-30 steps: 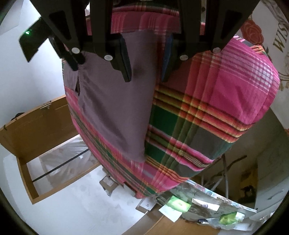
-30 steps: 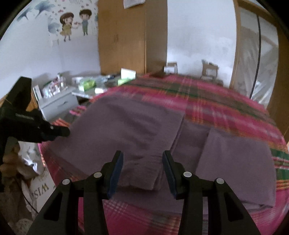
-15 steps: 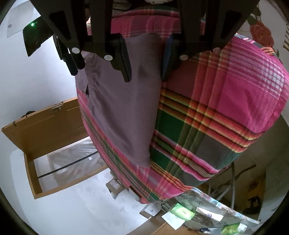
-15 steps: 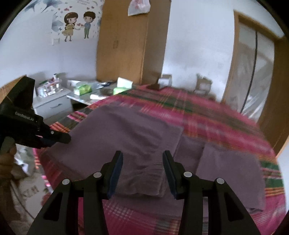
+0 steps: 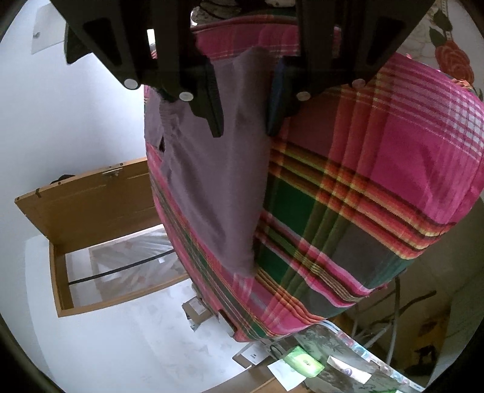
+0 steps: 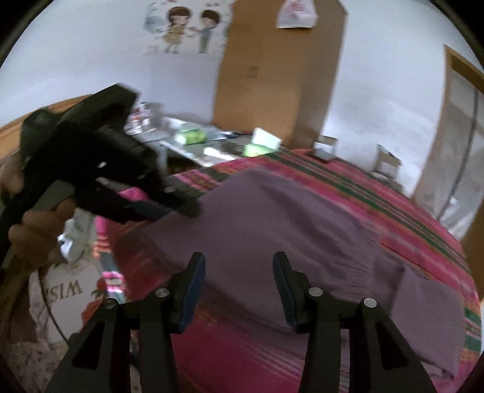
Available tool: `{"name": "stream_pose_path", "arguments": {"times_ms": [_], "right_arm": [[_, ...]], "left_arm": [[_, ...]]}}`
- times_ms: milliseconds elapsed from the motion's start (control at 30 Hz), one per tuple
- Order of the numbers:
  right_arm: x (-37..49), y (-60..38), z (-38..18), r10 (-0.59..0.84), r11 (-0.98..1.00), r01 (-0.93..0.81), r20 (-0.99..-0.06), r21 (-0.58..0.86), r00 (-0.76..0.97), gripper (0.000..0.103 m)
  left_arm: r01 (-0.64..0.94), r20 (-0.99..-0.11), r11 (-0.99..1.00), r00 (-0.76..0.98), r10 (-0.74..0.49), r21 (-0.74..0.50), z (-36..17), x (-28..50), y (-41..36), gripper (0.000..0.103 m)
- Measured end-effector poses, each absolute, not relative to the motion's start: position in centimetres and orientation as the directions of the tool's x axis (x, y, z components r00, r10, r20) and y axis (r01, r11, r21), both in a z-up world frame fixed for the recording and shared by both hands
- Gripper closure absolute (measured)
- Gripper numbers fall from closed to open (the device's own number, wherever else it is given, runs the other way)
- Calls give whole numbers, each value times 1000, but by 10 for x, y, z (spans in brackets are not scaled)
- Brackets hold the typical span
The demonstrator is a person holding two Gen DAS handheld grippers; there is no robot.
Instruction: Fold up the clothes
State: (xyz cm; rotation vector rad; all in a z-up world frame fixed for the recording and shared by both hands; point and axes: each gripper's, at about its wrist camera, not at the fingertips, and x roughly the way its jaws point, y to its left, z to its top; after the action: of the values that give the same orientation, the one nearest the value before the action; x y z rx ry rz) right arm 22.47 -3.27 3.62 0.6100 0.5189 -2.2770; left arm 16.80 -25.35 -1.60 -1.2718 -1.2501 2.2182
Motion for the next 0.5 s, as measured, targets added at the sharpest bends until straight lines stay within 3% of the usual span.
{"name": "stream_pose_path", "arguments": {"times_ms": [100, 233, 500], "right_arm": [[227, -44, 31, -554, -634, 751, -569, -184, -608, 52], [229, -58, 26, -596, -578, 801, -590, -156, -545, 39], [219, -83, 15, -589, -570, 812, -625, -128, -513, 38]], "left_arm": [[155, -550, -577, -569, 611, -802, -14, 166, -253, 74], [142, -541, -574, -570, 619, -807, -9, 162, -250, 74], [146, -541, -572, -569, 619, -807, -6, 160, -247, 74]]}}
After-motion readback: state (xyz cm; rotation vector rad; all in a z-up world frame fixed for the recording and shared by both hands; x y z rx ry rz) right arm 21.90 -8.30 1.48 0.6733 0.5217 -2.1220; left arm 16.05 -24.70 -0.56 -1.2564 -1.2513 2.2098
